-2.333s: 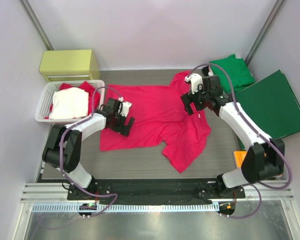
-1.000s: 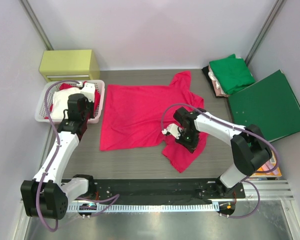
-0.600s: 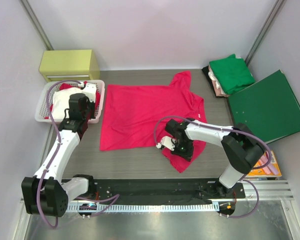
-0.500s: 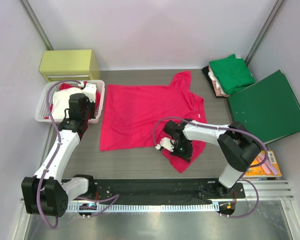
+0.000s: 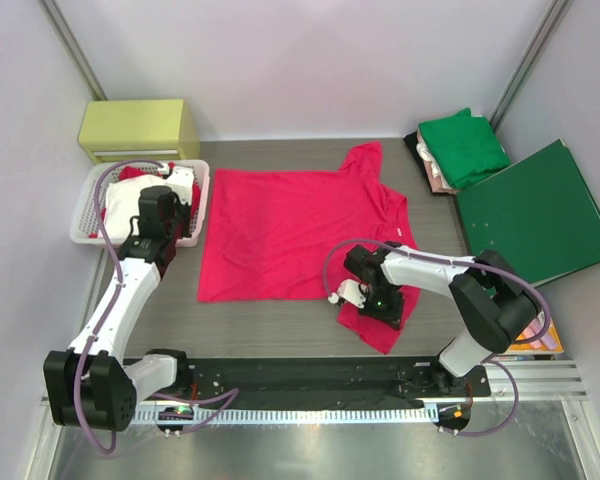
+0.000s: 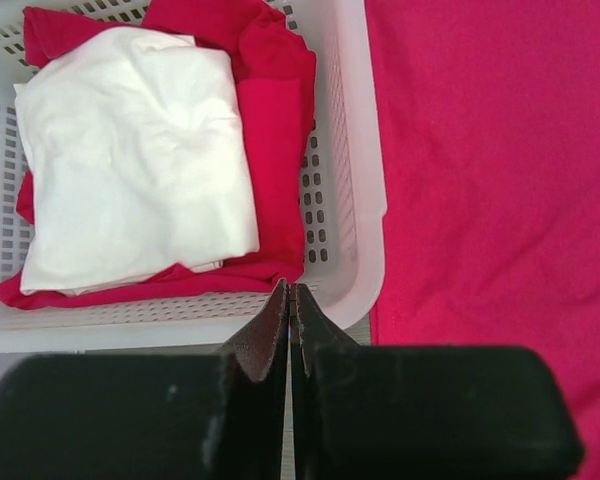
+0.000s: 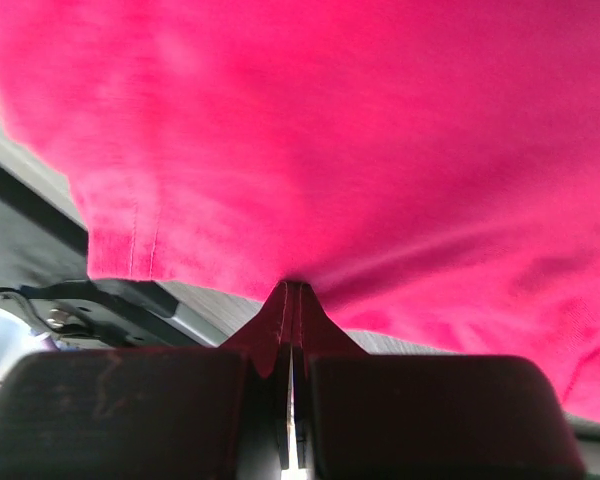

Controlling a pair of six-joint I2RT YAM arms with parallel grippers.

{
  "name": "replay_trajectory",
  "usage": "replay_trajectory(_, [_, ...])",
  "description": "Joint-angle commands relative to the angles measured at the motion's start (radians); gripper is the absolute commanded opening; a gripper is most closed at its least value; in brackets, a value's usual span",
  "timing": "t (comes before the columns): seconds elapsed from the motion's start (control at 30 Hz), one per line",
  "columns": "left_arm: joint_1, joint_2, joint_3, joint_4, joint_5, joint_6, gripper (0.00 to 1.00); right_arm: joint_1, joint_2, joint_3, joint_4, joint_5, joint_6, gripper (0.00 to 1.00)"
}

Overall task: Fold and stack the t-shirts
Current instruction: Flatten out the tshirt

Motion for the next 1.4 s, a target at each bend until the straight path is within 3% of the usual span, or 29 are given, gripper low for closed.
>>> replay_trajectory(0.0, [0.006,0.016,0.047,0.021,0.020,0.002,0.00,-0.029,-0.038,0.026,-0.040,0.040,-0.029,0.01])
replay_trajectory(0.43, [0.006,-0.002,0.022,0.024,0.041,0.003,0.00,-0.136,-0.135,0.026,-0.086,0.071,-0.066,0.01])
replay_trajectory(0.57, [0.006,0.009,0.018,0.032,0.050,-0.001,0.00,-0.133,-0.135,0.090,-0.104,-0.006,-0.041,0.01])
replay_trajectory(0.97, [0.007,0.003,0.010,0.029,0.040,0.011,0.00,-0.030,-0.028,0.117,-0.049,-0.043,-0.001,0.01])
replay_trajectory(1.37, [0.006,-0.002,0.015,0.024,0.038,0.014,0.00,-0.061,-0.041,0.034,-0.067,0.003,-0.029,0.01])
